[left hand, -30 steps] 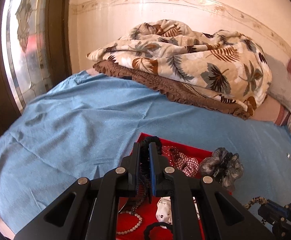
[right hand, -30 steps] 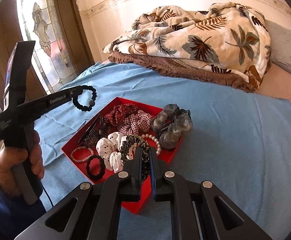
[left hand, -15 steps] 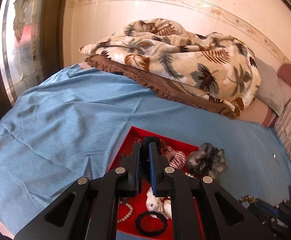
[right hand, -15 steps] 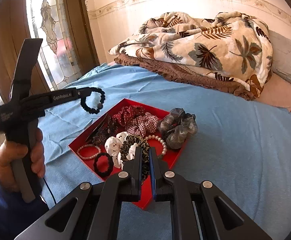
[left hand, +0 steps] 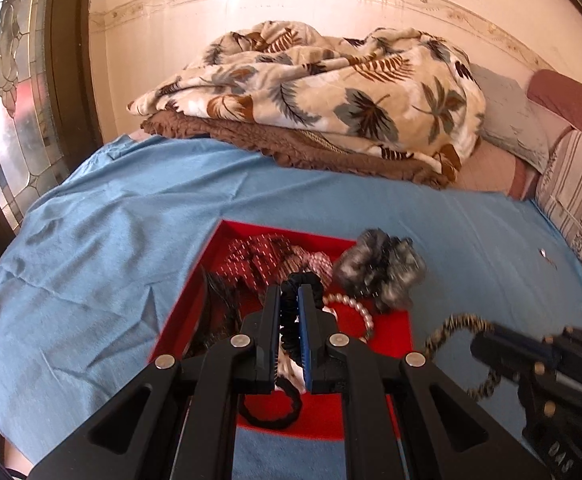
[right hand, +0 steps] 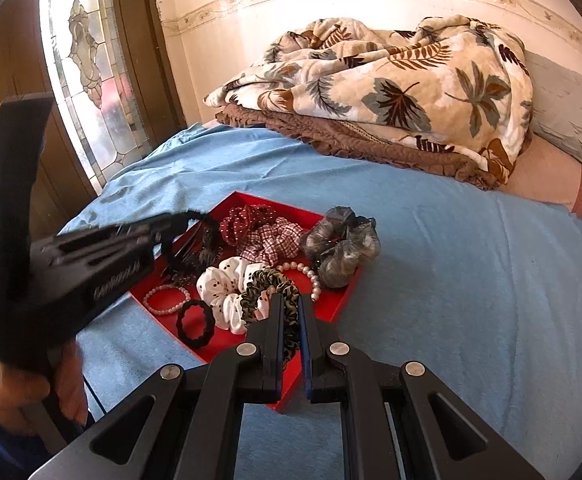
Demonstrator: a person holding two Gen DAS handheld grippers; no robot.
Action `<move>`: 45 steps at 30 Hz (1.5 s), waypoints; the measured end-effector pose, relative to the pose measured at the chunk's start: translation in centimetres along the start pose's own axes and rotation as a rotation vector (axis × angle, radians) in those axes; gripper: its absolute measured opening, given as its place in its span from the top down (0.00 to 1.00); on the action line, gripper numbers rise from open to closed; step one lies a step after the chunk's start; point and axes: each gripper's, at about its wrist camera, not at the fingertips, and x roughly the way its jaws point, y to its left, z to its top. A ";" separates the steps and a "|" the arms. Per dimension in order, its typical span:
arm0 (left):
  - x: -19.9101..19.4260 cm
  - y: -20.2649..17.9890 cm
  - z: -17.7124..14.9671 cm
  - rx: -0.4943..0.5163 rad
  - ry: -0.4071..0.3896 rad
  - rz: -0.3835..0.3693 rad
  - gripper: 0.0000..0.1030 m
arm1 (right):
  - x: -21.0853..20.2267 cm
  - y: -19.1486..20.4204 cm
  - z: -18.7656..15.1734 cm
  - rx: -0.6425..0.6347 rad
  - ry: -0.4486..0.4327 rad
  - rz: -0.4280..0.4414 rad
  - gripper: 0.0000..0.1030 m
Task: Organize jewelry
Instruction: 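Lower the black beaded bracelet into the tray and open the left tool while the right holds the gold bracelet, then lower the gold leopard-print bracelet into the tray and open the right tool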
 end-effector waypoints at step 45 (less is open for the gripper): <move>6.6 -1.4 -3.9 0.017 0.241 -0.023 0.91 | 11.0 -3.2 2.6 0.120 0.192 0.179 0.91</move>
